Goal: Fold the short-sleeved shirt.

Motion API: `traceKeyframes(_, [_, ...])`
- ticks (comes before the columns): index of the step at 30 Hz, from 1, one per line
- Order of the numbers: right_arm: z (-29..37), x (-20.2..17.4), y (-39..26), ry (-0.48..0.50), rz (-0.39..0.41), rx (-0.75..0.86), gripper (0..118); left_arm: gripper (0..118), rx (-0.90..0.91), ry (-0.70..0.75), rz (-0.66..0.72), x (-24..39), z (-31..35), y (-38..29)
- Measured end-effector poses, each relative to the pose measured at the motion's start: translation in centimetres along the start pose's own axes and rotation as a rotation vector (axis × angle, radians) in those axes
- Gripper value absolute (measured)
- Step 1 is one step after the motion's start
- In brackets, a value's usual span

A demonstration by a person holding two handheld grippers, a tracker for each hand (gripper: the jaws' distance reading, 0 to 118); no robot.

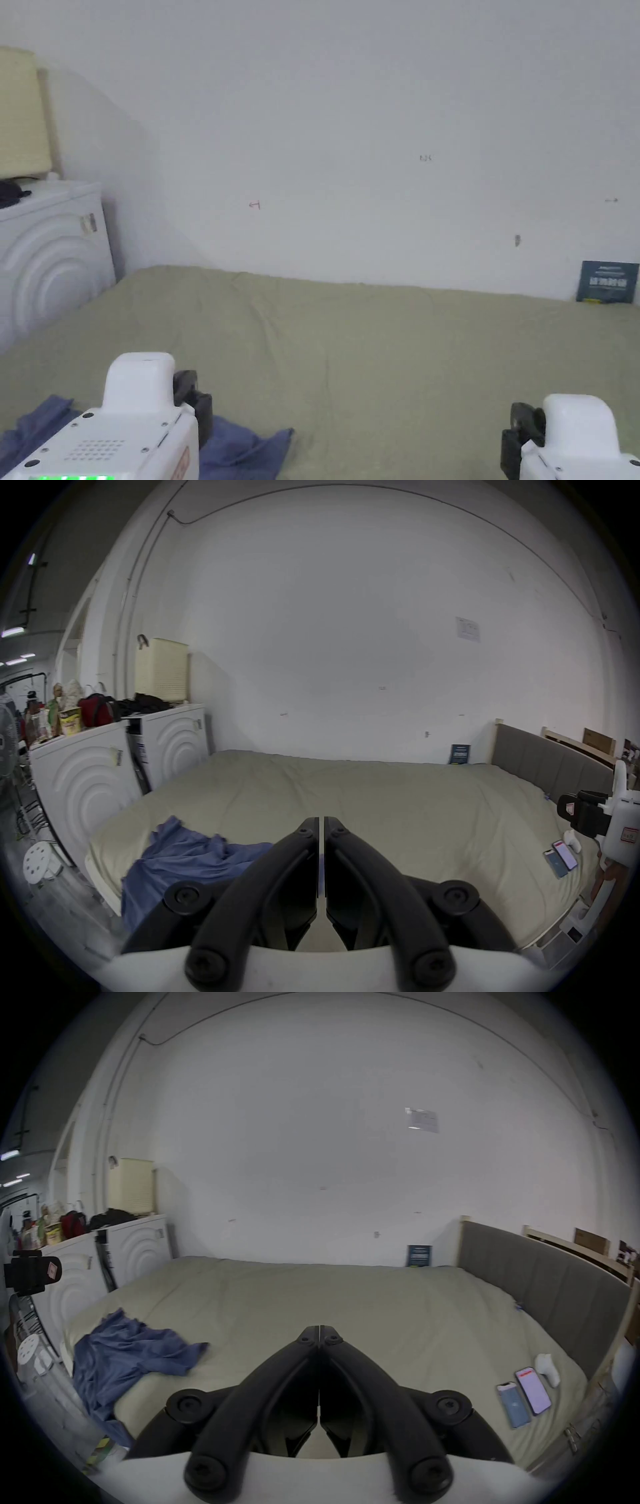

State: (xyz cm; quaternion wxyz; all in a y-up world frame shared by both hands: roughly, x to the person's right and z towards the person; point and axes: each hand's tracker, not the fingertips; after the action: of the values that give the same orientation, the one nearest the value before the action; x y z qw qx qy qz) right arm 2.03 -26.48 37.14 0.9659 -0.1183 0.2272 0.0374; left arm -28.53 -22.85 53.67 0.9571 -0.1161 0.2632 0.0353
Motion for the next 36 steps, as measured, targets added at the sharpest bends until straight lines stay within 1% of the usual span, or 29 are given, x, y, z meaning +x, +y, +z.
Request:
traceKeyframes(4, [-1.0, -5.1, 0.3, 0.144, 0.023, 0.011, 1, 0, -0.007, 0.121, 0.024, -4.7, 2.2, -0.3])
traceKeyframes(7, [-1.3, -8.1, 0.4, 0.218, 0.044, 0.011, 1, 0, -0.009, 0.204, 0.047, -7.6, 3.9, -0.6])
traceKeyframes(10, [-1.3, -10.7, 0.4, 0.276, 0.052, 0.012, 1, 0, -0.017, 0.272, 0.057, -9.9, 5.7, -1.0])
traceKeyframes(13, [-1.3, -11.8, 0.2, 0.306, 0.057, 0.011, 1, 0, -0.023, 0.307, 0.058, -11.2, 6.7, -1.4])
traceKeyframes(18, [-1.4, -12.1, 0.1, 0.316, 0.059, 0.005, 1, 0, -0.030, 0.331, 0.064, -12.1, 7.2, -1.9])
traceKeyframes(27, [-2.0, -11.2, -0.2, 0.296, 0.052, -0.019, 1, 0, -0.054, 0.316, 0.071, -12.1, 6.4, -2.4])
traceKeyframes(32, [-2.2, -10.8, -0.7, 0.283, 0.061, -0.034, 1, 0, -0.076, 0.289, 0.075, -12.0, 4.7, -2.4])
traceKeyframes(36, [-2.4, -10.5, -1.1, 0.272, 0.065, -0.045, 1, 0, -0.108, 0.262, 0.067, -11.4, 2.1, -3.0])
